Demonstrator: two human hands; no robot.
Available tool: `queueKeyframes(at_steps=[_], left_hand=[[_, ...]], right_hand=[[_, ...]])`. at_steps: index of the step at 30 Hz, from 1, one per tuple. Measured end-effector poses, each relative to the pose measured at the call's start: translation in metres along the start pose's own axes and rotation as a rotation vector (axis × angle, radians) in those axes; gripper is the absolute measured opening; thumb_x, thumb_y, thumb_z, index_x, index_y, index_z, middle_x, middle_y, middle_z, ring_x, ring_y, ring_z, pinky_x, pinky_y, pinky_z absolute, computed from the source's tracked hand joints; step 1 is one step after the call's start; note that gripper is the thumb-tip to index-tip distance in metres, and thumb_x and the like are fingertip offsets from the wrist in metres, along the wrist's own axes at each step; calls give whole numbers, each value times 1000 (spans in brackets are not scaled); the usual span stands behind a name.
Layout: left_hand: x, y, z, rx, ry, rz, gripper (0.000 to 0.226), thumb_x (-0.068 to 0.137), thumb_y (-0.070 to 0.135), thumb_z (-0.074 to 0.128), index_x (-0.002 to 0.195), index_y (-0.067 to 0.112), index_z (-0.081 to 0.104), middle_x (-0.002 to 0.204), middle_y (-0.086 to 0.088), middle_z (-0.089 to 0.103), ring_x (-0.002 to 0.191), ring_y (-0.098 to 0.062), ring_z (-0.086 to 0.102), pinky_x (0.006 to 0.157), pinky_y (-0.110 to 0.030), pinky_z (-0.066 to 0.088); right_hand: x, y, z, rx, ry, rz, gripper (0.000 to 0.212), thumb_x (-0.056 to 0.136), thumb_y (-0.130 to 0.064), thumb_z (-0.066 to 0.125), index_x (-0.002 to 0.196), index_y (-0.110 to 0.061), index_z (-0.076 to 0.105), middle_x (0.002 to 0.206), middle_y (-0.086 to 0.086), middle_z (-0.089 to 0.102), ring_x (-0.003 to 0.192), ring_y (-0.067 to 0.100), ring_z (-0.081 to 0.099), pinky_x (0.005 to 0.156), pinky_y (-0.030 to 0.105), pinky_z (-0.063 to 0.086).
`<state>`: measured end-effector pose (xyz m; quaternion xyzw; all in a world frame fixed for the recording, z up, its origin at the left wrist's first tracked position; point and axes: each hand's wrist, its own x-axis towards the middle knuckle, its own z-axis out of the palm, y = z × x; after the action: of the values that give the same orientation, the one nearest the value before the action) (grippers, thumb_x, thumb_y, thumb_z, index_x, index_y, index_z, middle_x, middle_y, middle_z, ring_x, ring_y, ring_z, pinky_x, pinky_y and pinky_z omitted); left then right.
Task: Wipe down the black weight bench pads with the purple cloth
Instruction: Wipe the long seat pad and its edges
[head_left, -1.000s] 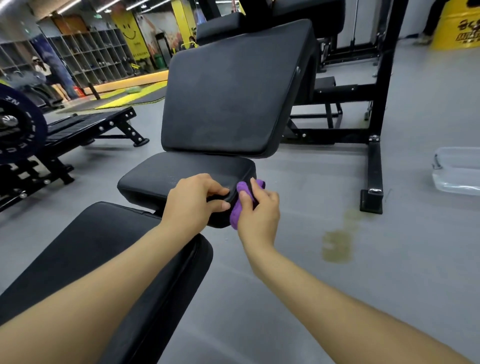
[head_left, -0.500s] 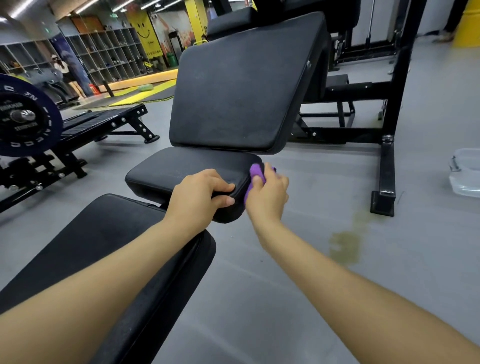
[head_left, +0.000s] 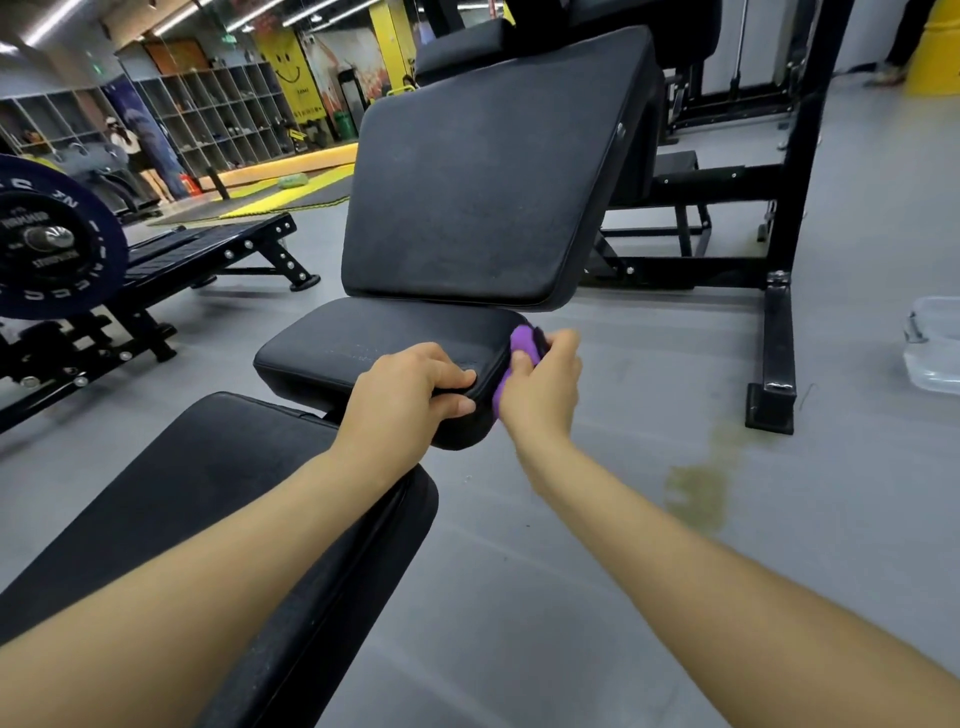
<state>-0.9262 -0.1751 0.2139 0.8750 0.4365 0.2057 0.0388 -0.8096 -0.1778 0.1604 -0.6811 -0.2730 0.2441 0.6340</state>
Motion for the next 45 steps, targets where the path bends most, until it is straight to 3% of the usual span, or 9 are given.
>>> queueKeyframes(at_steps=[6, 11, 16, 22, 27, 32, 38, 42, 45], left_hand=[[-1, 1, 0, 13, -14, -1, 30, 84, 23, 67, 114, 21, 68, 110, 8, 64, 104, -18, 58, 82, -25, 38], [-1, 0, -3, -16, -35, 13, 29, 84, 22, 68, 112, 19, 69, 109, 4, 65, 104, -19, 58, 88, -30, 42], [0, -6, -15, -55, -136, 87, 27, 88, 16, 63, 114, 13, 67, 109, -2, 65, 100, -17, 59, 81, -12, 37], [2, -11, -16, -54, -155, 115, 26, 90, 9, 58, 114, 13, 67, 110, -3, 64, 101, -18, 60, 83, -12, 35], [2, -12, -13, -84, -147, 94, 27, 89, 10, 61, 114, 13, 67, 110, -2, 63, 100, -16, 59, 83, -12, 36], [0, -10, -10, -86, -126, 74, 26, 91, 10, 58, 115, 12, 67, 111, -4, 62, 102, -18, 58, 82, -12, 34], [2, -11, -7, -81, -110, 96, 23, 90, 11, 59, 110, 10, 70, 107, -5, 63, 99, -21, 60, 83, -17, 38], [3, -11, -4, -70, -99, 78, 24, 91, 11, 58, 112, 10, 69, 110, -4, 63, 99, -19, 58, 77, -11, 32], [5, -13, -5, -62, -107, 64, 24, 91, 14, 58, 113, 12, 69, 110, -1, 62, 100, -18, 58, 78, -13, 33]], right_hand=[[47, -7, -11, 160, -89, 126, 10, 96, -15, 44, 100, -19, 53, 71, -1, 52, 62, 19, 48, 47, 21, 41], [-15, 10, -6, 172, 21, 46, 33, 94, -18, 47, 127, -19, 51, 124, 3, 53, 93, 11, 47, 79, 18, 35], [-81, 17, -8, 221, -57, -95, 22, 89, -11, 57, 103, -26, 50, 112, 1, 53, 81, 0, 50, 64, 2, 37], [-83, 33, -16, -13, -98, -532, 23, 80, -3, 64, 93, -21, 56, 102, -4, 46, 87, 15, 50, 73, 24, 42], [-58, 50, -21, -435, -93, -973, 40, 64, 1, 66, 88, -22, 44, 107, 2, 41, 77, 32, 46, 47, 36, 45], [-52, 56, -37, -585, -102, -933, 40, 62, 2, 73, 83, -20, 48, 96, 11, 55, 72, 32, 47, 41, 26, 33], [-50, 43, -33, -556, -148, -1031, 32, 66, 1, 69, 84, -18, 50, 101, 12, 54, 79, 33, 48, 41, 33, 42], [-22, 55, -54, -716, -201, -672, 21, 77, 1, 57, 89, -17, 54, 106, 3, 48, 88, 32, 42, 60, 38, 45], [-3, 38, -79, -747, -189, -660, 16, 80, -1, 55, 88, -16, 54, 106, 2, 48, 87, 30, 41, 66, 39, 46]])
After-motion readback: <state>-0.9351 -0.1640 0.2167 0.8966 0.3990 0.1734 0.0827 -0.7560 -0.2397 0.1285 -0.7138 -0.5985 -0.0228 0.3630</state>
